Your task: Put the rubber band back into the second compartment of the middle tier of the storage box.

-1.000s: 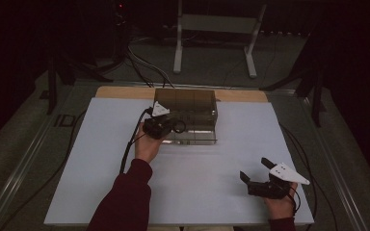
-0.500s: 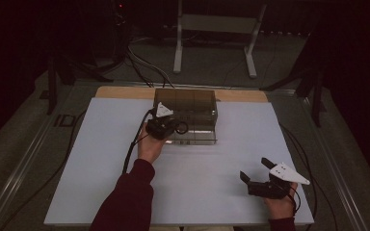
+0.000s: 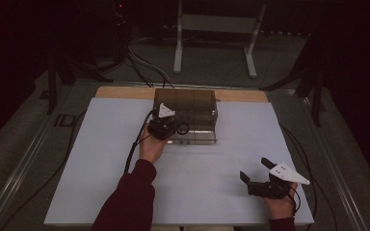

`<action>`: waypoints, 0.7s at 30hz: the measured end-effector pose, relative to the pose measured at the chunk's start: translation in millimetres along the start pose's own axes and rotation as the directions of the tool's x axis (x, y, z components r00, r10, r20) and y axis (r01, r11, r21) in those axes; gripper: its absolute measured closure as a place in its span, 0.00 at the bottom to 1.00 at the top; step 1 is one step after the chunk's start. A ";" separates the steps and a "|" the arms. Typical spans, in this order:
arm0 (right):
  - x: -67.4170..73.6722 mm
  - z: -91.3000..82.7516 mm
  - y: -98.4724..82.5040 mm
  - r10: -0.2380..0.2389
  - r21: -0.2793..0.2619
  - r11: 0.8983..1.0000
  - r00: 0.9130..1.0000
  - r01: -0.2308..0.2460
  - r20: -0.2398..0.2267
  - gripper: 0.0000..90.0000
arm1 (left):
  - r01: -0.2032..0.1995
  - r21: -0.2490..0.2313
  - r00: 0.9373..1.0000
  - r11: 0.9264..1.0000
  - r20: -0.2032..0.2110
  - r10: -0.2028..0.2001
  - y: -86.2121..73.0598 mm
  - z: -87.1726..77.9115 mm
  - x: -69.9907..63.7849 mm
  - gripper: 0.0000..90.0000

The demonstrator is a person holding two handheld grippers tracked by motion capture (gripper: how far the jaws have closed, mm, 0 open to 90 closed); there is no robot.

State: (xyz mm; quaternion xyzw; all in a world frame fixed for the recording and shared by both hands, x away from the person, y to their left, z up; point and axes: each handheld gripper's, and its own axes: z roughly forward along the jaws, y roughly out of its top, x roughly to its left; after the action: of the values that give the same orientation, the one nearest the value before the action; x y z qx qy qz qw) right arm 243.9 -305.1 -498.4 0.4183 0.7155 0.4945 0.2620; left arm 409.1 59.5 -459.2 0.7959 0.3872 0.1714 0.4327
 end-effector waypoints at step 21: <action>0.1 0.5 0.0 -0.002 0.000 1.000 1.000 0.002 -0.002 0.02 | -0.002 0.026 1.000 1.000 -0.009 0.002 -3.0 9.5 -2.4 0.98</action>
State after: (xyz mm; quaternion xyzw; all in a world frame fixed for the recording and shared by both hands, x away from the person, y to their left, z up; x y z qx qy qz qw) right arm 244.3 -304.8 -498.6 0.4170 0.7161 0.4948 0.2617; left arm 411.9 53.4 -467.0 0.8011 0.3904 0.1705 0.4205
